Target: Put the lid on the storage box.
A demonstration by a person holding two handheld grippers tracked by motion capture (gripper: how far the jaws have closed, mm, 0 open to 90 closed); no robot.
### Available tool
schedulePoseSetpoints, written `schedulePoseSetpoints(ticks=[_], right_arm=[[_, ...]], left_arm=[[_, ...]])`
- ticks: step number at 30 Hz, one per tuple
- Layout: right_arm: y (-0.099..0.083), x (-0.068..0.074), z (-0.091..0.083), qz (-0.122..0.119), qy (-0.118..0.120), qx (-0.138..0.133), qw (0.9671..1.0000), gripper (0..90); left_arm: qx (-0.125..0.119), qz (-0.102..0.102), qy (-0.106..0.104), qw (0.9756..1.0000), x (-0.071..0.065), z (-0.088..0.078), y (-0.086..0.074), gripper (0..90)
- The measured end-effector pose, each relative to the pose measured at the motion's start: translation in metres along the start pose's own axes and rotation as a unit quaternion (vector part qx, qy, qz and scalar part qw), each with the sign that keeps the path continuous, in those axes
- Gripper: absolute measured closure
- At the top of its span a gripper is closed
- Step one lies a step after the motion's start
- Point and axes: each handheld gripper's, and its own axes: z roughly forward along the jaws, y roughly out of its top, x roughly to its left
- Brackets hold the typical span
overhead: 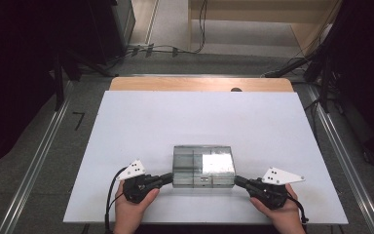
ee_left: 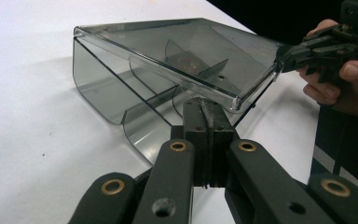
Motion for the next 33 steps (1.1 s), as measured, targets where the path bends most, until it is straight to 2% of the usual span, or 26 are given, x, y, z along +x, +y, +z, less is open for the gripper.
schedulePoseSetpoints(ticks=[6,33], right_arm=[[-0.0018,0.0020,0.0000,-0.009,-0.002,0.004,1.0000,87.3],[-0.0070,0.0027,-0.0008,-0.011,-0.008,0.019,0.9997,87.2]], left_arm=[[0.003,-0.002,0.003,1.0000,-0.0005,-0.0027,-0.0026,89.2],[0.022,-0.007,0.004,0.9997,-0.0001,-0.0024,-0.0079,89.1]])
